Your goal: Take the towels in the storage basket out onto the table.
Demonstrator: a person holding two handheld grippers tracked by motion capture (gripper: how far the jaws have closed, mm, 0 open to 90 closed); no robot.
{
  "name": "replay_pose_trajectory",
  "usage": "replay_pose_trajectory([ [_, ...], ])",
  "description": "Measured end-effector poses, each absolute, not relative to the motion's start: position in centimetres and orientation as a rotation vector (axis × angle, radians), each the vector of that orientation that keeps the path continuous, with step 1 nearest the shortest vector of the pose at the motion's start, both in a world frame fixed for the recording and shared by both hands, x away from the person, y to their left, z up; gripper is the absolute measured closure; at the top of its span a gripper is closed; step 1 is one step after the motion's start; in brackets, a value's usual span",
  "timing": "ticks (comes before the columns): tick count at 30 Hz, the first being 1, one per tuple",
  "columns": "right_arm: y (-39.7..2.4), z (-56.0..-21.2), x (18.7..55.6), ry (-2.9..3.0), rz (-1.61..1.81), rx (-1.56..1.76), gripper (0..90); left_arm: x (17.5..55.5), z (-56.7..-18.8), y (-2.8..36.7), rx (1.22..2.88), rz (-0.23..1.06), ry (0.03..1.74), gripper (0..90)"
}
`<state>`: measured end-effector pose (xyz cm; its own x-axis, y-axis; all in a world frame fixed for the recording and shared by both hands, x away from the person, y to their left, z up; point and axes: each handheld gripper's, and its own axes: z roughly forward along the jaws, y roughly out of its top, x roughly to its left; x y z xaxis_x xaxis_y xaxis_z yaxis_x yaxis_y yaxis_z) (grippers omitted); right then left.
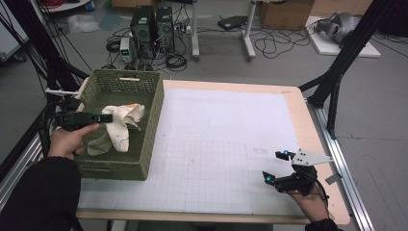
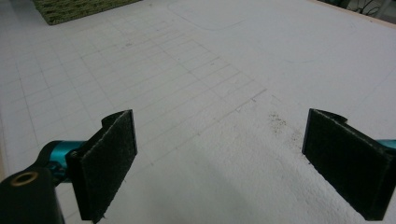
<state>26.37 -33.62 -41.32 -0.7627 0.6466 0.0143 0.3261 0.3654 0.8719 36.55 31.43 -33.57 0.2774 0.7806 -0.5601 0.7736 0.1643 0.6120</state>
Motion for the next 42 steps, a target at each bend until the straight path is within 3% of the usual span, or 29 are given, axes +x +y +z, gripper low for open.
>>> replay_pose_trajectory([
  [19,-34.0,-41.3,27.3,2.294,1.364,0.88,9.1,36.1,-32.8,31.9,1.37,-0.132,1.373,79.2],
  [42,-34.9,-41.4,27.7,2.283,1.346,0.913,9.1,35.6,-30.2,31.5,1.324,-0.166,1.279,79.2],
])
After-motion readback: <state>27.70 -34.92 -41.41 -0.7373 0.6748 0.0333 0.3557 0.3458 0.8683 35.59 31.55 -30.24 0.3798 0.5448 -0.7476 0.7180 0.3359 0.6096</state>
